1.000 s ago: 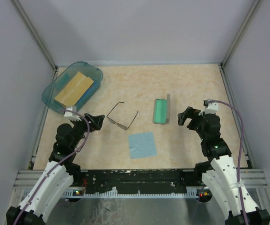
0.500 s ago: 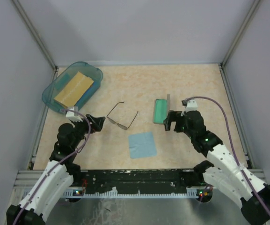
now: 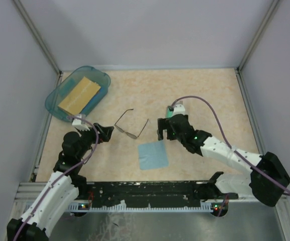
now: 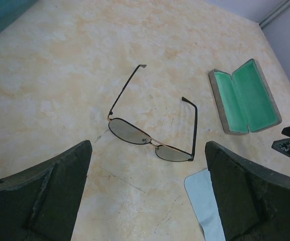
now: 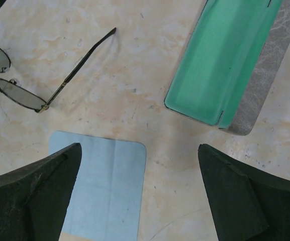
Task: Organize the sunglasses
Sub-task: Adjust the sunglasses case at the center of the board.
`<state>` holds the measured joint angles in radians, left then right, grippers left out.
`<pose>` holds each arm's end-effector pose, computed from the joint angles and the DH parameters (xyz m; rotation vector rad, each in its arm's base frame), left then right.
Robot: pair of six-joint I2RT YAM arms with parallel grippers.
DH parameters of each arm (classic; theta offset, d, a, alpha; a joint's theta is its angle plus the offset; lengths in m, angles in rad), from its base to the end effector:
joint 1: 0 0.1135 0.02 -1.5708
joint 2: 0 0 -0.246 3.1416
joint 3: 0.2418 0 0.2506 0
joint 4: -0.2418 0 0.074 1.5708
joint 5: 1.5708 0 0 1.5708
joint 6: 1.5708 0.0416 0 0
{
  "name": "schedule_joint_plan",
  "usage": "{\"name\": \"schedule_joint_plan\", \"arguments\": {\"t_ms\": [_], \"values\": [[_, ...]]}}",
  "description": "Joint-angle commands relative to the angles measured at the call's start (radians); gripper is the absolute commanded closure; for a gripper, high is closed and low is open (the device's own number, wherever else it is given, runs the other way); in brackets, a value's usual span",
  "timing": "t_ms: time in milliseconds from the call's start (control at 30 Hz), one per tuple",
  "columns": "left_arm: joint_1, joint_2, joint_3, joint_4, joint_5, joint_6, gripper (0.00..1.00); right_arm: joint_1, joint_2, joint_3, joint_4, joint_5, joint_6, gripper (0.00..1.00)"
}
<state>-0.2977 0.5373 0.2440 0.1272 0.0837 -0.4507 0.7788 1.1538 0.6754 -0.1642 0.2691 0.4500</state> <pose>0.1642 -0.0540 0.2074 -0.0730 1.7756 -0.6186 0.1895 0.1715 0.2113 -0.2139 2.2041 0.3931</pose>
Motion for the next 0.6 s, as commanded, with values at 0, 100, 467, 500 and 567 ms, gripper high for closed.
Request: {"name": "schedule_joint_plan", "arguments": {"t_ms": [0, 100, 467, 500, 567], "values": [[-0.004, -0.013, 0.024, -0.005, 0.014, 0.023, 0.00, 0.015, -0.006, 0.089, 0.040, 0.140, 0.029, 0.01], [-0.004, -0.011, 0.022, -0.002, 0.014, 0.024, 0.00, 0.015, -0.055, 0.101, 0.040, 0.195, 0.022, 0.01], [-0.004, 0.001, 0.017, 0.014, 0.037, 0.025, 0.00, -0.321, 0.036, 0.234, -0.015, 0.003, 0.016, 0.01], [-0.004, 0.002, 0.017, 0.017, 0.037, 0.025, 0.00, -0.342, 0.074, 0.254, -0.016, -0.013, 0.009, 0.01], [-0.004, 0.005, 0.018, 0.021, 0.040, 0.027, 0.00, -0.365, 0.154, 0.299, -0.016, -0.035, -0.005, 0.01]]}}
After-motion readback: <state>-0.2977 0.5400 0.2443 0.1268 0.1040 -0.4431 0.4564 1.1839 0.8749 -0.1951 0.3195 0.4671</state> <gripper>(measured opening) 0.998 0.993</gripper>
